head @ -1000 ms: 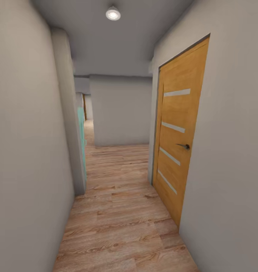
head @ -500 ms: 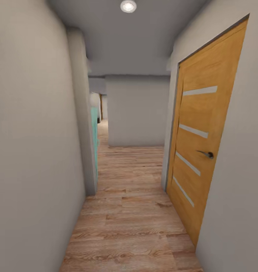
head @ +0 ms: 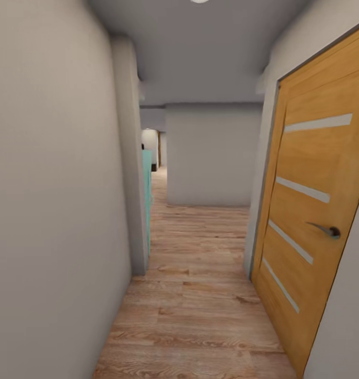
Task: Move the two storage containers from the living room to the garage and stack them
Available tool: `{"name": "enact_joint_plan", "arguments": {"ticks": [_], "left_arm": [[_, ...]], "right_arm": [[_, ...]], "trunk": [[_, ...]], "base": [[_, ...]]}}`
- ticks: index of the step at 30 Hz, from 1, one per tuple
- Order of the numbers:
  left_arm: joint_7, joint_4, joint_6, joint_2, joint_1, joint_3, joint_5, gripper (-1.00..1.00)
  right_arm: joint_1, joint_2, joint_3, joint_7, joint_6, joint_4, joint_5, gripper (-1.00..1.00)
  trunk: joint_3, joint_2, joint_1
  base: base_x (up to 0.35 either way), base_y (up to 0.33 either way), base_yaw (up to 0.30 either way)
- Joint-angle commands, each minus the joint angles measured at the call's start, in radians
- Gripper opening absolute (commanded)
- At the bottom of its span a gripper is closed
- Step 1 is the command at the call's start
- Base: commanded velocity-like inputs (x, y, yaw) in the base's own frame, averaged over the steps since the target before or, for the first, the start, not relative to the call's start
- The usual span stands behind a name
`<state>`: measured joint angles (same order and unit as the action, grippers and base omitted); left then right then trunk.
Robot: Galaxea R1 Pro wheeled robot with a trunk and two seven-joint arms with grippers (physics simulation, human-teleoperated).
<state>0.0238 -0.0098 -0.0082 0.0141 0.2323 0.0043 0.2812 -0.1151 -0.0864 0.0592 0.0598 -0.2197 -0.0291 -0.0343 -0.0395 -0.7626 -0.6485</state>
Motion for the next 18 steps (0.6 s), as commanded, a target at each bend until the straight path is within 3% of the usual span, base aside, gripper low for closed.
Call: {"name": "enact_joint_plan", "arguments": {"ticks": [1,18], "left_arm": [[0.002,0.001,-0.001,0.0,0.001,0.0,0.006,1.0],[0.002,0.002,-0.003,-0.001,0.001,-0.001,0.005,1.0]], "right_arm": [[-0.002,0.0,0.006,0.003,-0.006,-0.003,-0.004,1.0],[-0.002,0.002,0.008,0.004,-0.003,-0.003,0.0,1.0]], "trunk": [[-0.002,-0.001,-0.001],[-0.002,-0.001,-0.001]], "base": [[0.312,-0.008,0.037],[0.313,-0.001,0.004]]}}
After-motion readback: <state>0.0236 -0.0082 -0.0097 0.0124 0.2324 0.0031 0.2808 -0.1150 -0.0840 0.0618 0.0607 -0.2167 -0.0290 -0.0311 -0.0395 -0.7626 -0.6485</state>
